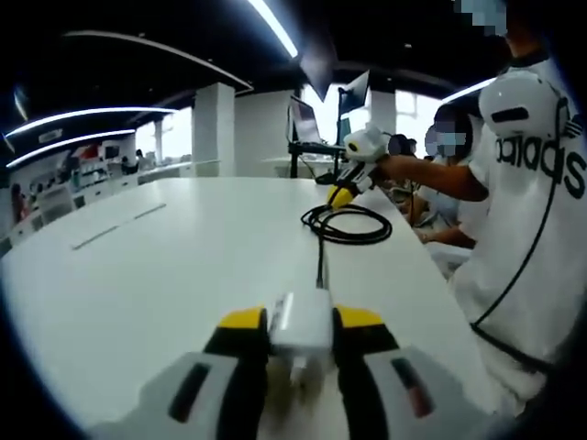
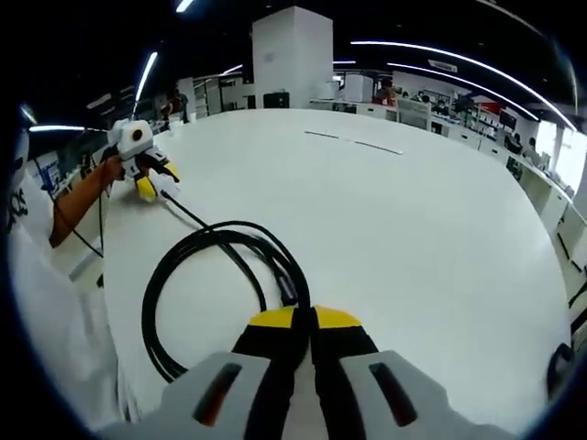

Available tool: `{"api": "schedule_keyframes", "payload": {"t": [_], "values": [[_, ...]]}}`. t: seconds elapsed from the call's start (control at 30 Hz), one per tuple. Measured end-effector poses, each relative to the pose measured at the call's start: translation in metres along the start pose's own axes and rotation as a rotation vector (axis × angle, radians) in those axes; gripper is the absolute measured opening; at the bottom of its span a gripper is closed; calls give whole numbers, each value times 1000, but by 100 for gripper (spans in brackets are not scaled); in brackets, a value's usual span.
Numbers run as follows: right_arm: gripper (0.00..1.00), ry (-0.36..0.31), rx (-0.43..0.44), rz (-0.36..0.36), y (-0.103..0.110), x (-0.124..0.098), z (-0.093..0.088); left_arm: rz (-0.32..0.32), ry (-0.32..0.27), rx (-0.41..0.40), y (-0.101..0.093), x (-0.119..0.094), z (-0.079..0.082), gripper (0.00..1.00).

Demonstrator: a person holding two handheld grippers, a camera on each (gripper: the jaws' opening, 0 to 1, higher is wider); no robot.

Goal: Plug the desk Type‑C cable into the charger adapter.

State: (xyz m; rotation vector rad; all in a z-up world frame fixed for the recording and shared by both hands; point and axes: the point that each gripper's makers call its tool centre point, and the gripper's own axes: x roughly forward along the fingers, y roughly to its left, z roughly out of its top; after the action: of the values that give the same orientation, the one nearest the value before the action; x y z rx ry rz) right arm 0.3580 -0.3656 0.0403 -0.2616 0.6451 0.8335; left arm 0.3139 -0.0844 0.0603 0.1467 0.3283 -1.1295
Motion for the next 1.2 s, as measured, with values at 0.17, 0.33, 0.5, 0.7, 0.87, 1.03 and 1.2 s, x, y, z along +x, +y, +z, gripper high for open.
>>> {"api": "schedule_keyframes", "payload": {"t": [0.17, 0.33, 0.5, 0.7, 0.87, 1.03, 1.2], "values": [[4, -6, 3, -3, -2, 2, 4, 10, -5, -3, 6, 1, 1, 27], [4, -11, 5, -5, -5, 4, 6, 16, 1, 1, 11, 1, 1, 27], [4, -17, 7, -7, -7, 6, 9, 23, 1, -1, 15, 2, 3, 27], [4, -22, 14, -13, -11, 12, 14, 22, 17, 7, 25, 5, 6, 27], [2, -47, 26, -19, -12, 15, 20, 21, 17, 7, 28, 8, 9, 27], [2, -49, 25, -24, -14, 18, 25, 21, 12, 6, 31, 10, 11, 27], [2, -45, 26, -23, -14, 19, 24, 22, 11, 8, 29, 14, 14, 27]]}}
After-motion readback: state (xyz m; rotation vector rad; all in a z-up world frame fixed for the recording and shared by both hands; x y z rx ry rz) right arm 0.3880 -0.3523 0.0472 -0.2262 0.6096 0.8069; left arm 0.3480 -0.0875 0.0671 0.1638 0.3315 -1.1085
